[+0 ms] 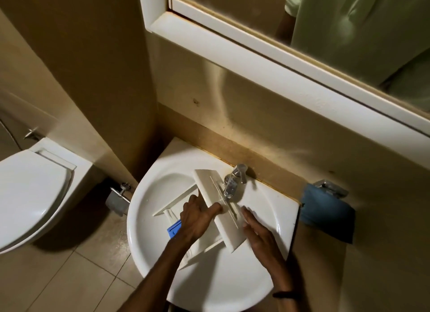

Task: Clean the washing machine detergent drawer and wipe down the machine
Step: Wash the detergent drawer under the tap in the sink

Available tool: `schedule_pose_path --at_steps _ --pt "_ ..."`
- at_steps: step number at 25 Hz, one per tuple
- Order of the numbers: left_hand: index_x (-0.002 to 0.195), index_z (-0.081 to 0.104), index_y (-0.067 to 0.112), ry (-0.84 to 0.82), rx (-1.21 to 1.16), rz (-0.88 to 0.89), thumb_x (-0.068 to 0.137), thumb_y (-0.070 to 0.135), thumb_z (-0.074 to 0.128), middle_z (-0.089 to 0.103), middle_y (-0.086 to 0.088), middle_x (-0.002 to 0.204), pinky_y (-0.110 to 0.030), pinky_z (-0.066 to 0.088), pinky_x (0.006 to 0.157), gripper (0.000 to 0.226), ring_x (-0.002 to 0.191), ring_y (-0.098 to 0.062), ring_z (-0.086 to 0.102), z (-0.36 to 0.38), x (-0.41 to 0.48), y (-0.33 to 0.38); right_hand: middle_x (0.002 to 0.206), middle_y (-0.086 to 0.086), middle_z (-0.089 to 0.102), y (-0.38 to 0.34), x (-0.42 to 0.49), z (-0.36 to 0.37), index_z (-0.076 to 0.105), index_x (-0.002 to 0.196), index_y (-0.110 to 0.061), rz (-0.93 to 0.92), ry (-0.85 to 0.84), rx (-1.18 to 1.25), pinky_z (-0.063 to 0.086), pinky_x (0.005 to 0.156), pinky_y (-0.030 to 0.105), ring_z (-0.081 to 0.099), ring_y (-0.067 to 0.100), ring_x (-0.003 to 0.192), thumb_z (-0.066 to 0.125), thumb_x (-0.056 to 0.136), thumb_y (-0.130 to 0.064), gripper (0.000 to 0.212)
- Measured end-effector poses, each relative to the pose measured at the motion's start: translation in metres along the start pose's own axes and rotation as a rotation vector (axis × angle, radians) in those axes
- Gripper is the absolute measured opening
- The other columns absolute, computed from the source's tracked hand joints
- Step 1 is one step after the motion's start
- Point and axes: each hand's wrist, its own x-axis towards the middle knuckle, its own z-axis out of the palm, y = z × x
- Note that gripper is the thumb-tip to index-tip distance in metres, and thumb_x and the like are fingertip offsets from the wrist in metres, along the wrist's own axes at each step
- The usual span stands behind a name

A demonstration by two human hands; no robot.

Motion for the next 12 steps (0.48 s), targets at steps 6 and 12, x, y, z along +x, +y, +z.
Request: schedule_pose_path --at_steps 6,12 --pt "0.102 0.07 0.015 -0.303 -0.276 0.068 0.069 0.034 0.076 0.075 -0.008 0.097 -0.028 0.053 0.077 0.038 0.087 -0.013 0.069 -0.022 0.004 0.002 0.159 -0.019 0.03 -0.031 0.049 0.032 0.037 0.146 -0.05 -0.038 -0.117 -0.067 0.02 0.123 0.031 0.026 -0.001 0.146 0.034 0.08 -0.089 0.078" --pt "0.099 0.068 0.017 -0.218 -0.279 0.048 0.064 0.04 0.079 0.067 0.008 0.089 -0.023 0.05 0.071 0.043 0.081 -0.012 0.064 -0.02 -0.005 0.002 0.161 -0.03 0.012 -0.01 -0.003 0.043 0.024 0.154 -0.04 -0.153 -0.052 0.008 0.009 0.123 0.022 0.006 -0.008 0.149 0.033 0.098 -0.067 0.063"
